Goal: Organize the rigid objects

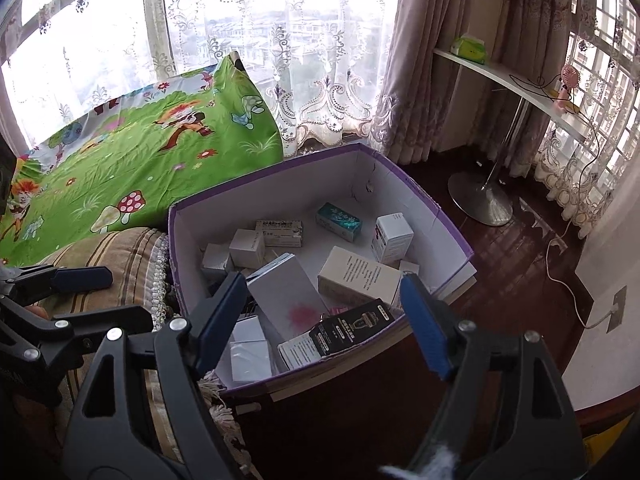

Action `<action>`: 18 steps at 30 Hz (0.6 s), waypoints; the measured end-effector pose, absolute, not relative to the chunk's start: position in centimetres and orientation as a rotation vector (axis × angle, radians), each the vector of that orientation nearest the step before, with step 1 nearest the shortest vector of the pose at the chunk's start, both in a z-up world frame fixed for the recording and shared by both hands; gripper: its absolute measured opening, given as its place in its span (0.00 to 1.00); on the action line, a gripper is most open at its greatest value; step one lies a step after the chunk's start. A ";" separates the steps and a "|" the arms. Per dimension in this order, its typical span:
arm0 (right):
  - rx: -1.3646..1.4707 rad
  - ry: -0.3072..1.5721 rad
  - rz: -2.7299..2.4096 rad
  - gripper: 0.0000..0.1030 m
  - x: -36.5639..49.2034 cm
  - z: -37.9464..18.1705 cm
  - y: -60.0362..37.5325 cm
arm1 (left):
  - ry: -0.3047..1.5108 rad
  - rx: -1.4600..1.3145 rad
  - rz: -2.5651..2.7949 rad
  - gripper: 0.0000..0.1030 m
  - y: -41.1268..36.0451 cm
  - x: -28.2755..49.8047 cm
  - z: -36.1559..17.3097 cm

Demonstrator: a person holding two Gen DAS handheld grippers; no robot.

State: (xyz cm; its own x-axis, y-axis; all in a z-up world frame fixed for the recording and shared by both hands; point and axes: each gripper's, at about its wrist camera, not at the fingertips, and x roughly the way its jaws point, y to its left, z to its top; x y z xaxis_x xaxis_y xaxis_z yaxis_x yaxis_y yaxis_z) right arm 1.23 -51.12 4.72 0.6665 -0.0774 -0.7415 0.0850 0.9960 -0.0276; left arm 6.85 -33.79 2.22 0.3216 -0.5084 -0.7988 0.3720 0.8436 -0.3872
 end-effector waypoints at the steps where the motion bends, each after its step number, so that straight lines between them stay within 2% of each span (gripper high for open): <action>1: 0.009 0.837 -0.092 0.79 1.2 4.7 -51.1 | 1.101 -0.138 -0.580 0.96 -33.8 6.8 2.2; 18: 0.010 0.846 -0.097 0.79 1.4 4.4 -51.2 | 1.112 -0.130 -0.567 0.97 -34.1 7.2 1.9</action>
